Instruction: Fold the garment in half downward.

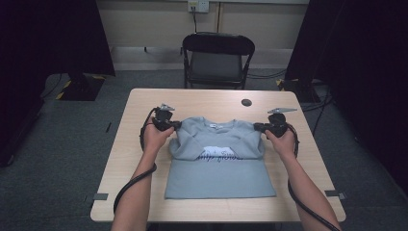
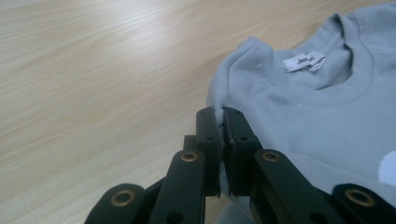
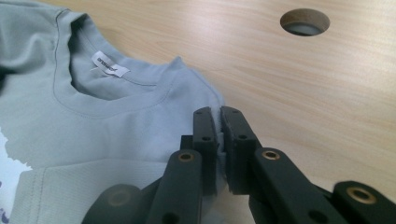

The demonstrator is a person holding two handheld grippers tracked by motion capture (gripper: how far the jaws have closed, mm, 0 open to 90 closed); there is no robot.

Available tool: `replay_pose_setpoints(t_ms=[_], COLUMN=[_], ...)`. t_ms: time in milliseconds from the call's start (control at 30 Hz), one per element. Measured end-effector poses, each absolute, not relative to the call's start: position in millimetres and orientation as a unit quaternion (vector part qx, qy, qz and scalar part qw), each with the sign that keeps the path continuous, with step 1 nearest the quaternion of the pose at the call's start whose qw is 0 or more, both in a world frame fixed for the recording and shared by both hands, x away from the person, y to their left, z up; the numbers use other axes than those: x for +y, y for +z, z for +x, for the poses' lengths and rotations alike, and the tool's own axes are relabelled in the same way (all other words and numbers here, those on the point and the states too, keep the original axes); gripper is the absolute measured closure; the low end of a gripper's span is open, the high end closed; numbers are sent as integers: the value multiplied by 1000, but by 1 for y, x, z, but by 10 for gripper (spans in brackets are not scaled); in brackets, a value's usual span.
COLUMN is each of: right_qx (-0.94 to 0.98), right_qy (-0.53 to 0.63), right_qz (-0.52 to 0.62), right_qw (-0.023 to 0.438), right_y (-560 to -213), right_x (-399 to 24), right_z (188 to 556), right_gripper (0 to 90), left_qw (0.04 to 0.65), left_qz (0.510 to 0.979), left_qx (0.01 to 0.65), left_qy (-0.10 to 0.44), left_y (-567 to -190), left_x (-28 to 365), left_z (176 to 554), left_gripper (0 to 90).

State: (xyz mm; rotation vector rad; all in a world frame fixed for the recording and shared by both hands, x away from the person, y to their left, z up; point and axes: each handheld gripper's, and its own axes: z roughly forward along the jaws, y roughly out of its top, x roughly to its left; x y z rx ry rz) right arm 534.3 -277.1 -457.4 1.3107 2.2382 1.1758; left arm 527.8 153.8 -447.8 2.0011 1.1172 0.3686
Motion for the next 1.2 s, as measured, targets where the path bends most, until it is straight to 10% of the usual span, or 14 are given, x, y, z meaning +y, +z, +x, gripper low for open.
replay_pose_setpoints(t_ms=[1200], right_qx=[782], right_qy=[458], right_qz=[394], right_qw=[152], right_y=[-425], right_x=[-285], right_z=[469], right_gripper=[846], left_qw=[434], left_qz=[799], left_qx=[388], left_qy=[152], left_y=[-411], left_x=[153], left_z=[462], left_gripper=[861])
